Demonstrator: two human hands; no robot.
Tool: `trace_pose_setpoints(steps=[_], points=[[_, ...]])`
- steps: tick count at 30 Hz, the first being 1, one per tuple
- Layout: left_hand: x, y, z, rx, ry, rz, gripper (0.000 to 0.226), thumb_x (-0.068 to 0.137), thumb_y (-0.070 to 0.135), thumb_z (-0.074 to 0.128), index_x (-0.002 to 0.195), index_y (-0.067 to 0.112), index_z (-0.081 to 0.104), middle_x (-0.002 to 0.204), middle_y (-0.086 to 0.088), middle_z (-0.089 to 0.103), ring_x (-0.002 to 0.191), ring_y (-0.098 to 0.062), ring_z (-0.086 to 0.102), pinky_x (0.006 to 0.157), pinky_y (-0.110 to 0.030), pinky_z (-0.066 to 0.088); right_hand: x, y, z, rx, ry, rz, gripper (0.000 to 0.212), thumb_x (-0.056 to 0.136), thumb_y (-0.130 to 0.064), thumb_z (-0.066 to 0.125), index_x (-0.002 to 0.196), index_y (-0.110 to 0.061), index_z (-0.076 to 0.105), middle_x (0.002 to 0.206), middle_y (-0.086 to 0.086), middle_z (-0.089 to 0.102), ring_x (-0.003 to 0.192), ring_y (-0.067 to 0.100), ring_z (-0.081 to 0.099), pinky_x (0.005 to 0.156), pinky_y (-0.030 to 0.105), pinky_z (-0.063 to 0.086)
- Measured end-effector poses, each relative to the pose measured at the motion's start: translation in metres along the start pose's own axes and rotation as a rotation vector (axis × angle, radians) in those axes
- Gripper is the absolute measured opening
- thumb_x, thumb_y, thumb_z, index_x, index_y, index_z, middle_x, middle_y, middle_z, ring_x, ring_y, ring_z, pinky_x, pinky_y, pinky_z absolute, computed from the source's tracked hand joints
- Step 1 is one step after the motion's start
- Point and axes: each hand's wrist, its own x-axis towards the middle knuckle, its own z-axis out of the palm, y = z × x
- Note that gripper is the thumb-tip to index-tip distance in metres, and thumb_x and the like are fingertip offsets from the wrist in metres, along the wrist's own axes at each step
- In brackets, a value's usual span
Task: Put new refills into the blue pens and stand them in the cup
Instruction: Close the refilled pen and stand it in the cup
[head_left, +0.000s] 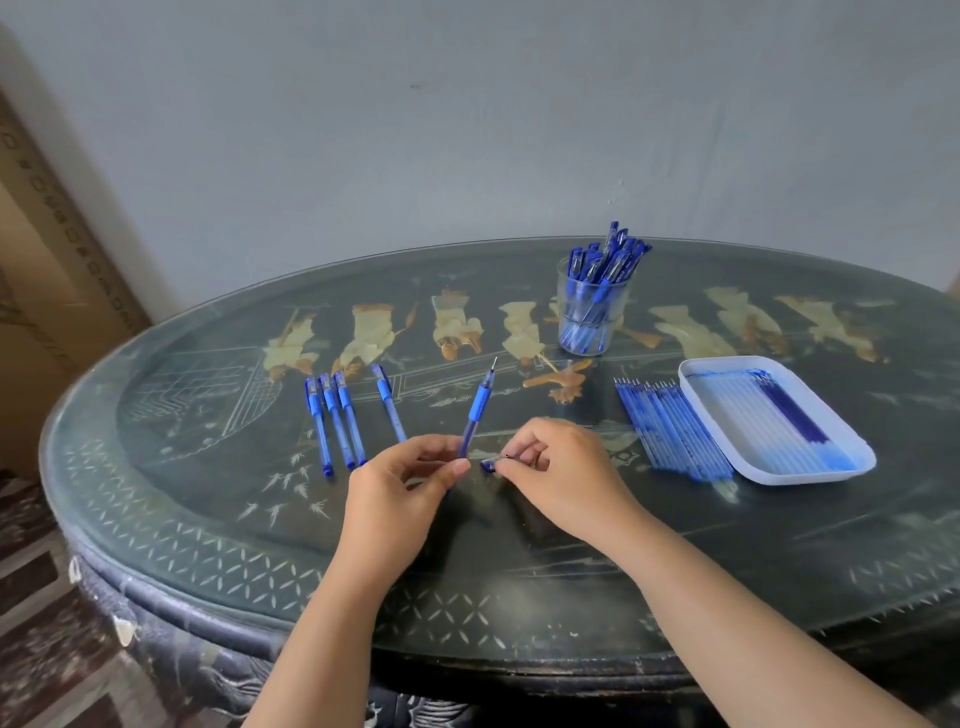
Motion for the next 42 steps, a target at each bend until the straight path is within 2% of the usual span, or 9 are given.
trace_pose_setpoints(steps=[3,6,10,17,21,27,32,37,42], points=[[-0.001,-0.001,0.002,0.026,-0.005,0.028,0.023,0.082,0.008,0.075,0.089,0.031,0.074,0.085,0.018,0.074,0.080,0.000,0.069,0.079,-0.015,0.053,0.003,-0.001,-0.006,0.222,0.065,0.081,0.002,0.084,-0.020,0.072,0.085,-0.021,0.071,0.079,-0.006,0.069,0.073,0.003,0.062,0.070,0.019,0.050],[-0.001,-0.001,0.006,0.060,-0.008,0.097,0.029,0.081,0.005,0.075,0.089,0.033,0.073,0.085,0.019,0.074,0.082,0.001,0.069,0.078,-0.010,0.051,0.009,-0.007,-0.017,0.832,0.139,0.196,0.007,0.087,-0.002,0.066,0.088,-0.009,0.069,0.081,0.005,0.074,0.072,0.011,0.065,0.069,0.028,0.049],[0.001,-0.003,0.009,0.116,-0.009,0.185,0.032,0.080,0.001,0.075,0.091,0.031,0.074,0.086,0.017,0.074,0.082,0.002,0.069,0.077,-0.006,0.048,0.014,-0.015,-0.031,1.277,0.171,0.158,0.012,0.087,0.008,0.058,0.086,-0.003,0.064,0.078,0.010,0.072,0.069,0.017,0.065,0.063,0.024,0.052],[0.002,-0.002,0.011,0.135,-0.008,0.208,0.035,0.079,0.001,0.076,0.089,0.035,0.072,0.087,0.023,0.072,0.081,0.002,0.068,0.075,-0.005,0.047,0.011,-0.013,-0.040,1.000,0.156,0.056,0.008,0.088,0.004,0.064,0.092,-0.003,0.067,0.091,0.017,0.071,0.080,0.020,0.068,0.075,0.030,0.055],[0.002,-0.004,0.011,0.154,-0.006,0.225,0.036,0.079,0.002,0.076,0.088,0.036,0.073,0.087,0.022,0.072,0.079,-0.001,0.069,0.075,-0.007,0.049,0.012,-0.010,-0.038,0.740,0.071,0.041,0.011,0.090,-0.003,0.065,0.091,-0.012,0.070,0.081,0.003,0.073,0.076,0.013,0.069,0.072,0.024,0.056],[0.002,-0.004,0.010,0.164,-0.001,0.232,0.037,0.079,0.004,0.076,0.087,0.040,0.072,0.087,0.023,0.072,0.081,-0.003,0.069,0.077,-0.010,0.050,0.011,-0.008,-0.035,0.498,0.099,0.028,0.021,0.083,-0.035,0.075,0.089,-0.016,0.069,0.084,0.008,0.071,0.073,0.024,0.067,0.072,0.032,0.059],[0.002,-0.005,0.011,0.146,-0.001,0.194,0.037,0.080,0.006,0.076,0.086,0.042,0.070,0.087,0.024,0.072,0.079,-0.002,0.068,0.075,-0.010,0.050,0.009,-0.011,-0.033,0.761,0.015,0.014,0.021,0.092,-0.028,0.065,0.113,-0.024,0.064,0.100,0.002,0.069,0.090,0.016,0.069,0.079,0.037,0.058],[0.002,-0.005,0.011,0.140,0.000,0.192,0.037,0.081,0.006,0.076,0.085,0.042,0.070,0.087,0.025,0.072,0.079,-0.001,0.068,0.075,-0.009,0.050,0.008,-0.014,-0.028,0.697,0.114,0.000,0.009,0.090,-0.019,0.069,0.092,-0.010,0.067,0.086,-0.002,0.074,0.077,0.010,0.070,0.070,0.032,0.059],[0.002,-0.005,0.012,0.122,0.005,0.169,0.035,0.081,0.005,0.076,0.085,0.040,0.070,0.086,0.025,0.071,0.078,0.000,0.067,0.074,-0.007,0.048,0.009,-0.014,-0.029,0.849,0.018,0.012,0.015,0.095,-0.019,0.061,0.109,-0.018,0.065,0.101,0.004,0.071,0.091,0.019,0.070,0.077,0.042,0.060]])
